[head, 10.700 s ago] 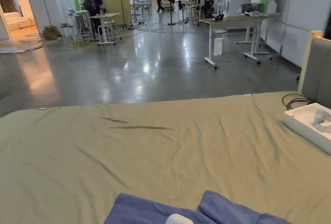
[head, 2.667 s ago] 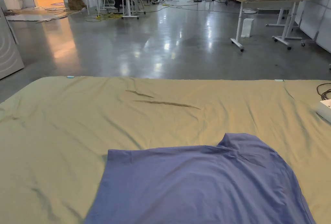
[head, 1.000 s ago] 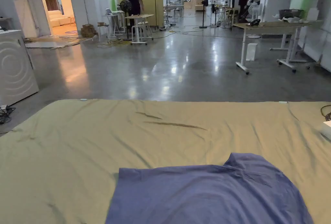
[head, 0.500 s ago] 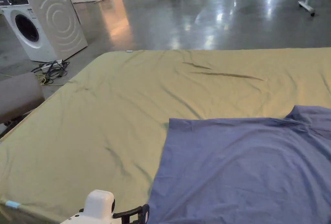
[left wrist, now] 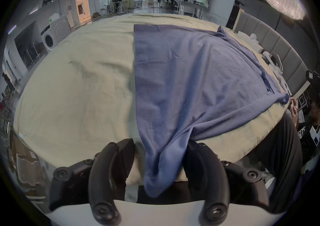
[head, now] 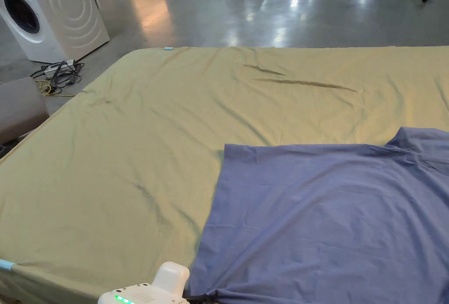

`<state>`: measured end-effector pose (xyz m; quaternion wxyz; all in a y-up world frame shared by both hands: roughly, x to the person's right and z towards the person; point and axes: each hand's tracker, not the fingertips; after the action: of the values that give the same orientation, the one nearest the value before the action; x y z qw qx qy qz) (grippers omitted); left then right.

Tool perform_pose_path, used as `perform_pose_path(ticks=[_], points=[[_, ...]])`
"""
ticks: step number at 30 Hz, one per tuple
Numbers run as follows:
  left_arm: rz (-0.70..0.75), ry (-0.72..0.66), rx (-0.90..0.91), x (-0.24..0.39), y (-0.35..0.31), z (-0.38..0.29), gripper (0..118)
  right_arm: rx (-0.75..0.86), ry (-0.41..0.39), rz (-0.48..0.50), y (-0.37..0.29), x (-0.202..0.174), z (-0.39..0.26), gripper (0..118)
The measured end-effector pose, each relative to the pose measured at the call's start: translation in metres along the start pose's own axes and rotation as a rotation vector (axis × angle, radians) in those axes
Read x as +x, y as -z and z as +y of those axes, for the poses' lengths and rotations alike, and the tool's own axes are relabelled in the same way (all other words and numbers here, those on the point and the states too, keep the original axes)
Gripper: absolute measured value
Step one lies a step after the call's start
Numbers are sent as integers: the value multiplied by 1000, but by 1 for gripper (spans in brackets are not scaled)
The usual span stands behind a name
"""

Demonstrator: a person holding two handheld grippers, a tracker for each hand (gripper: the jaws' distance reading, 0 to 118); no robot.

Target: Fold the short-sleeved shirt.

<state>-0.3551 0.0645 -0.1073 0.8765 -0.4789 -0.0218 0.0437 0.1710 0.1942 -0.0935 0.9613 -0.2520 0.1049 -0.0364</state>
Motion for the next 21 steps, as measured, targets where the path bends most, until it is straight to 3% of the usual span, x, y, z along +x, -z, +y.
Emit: perform_pose_path(ticks=[3,5,7,8,15,16,19,21], points=[[-6,3,-9,-4,-3,2,42,-10,14,-16,-3,6,-6,0],[-8,-1,-12,-2,-6,3,24,-14,27,-25,-5,10,-9,0],[1,26,-16,5,-8,2,20,-13,44,-36,-9,15,-12,0],[23,58,-14,9,-10,2,11,-11,55,-41,-11,18,-13,0],[48,71,-82,15,6,7,7,-11,95,-135,-18,52,-23,0],[55,65,-103,15,10,8,7,-17,102,-167,-16,60,-25,6],[88,73,-147,21,20,17,7,-86,158,-229,-3,87,-30,64],[123,113,-165,28,18,18,7,-132,202,-246,11,104,-36,70]])
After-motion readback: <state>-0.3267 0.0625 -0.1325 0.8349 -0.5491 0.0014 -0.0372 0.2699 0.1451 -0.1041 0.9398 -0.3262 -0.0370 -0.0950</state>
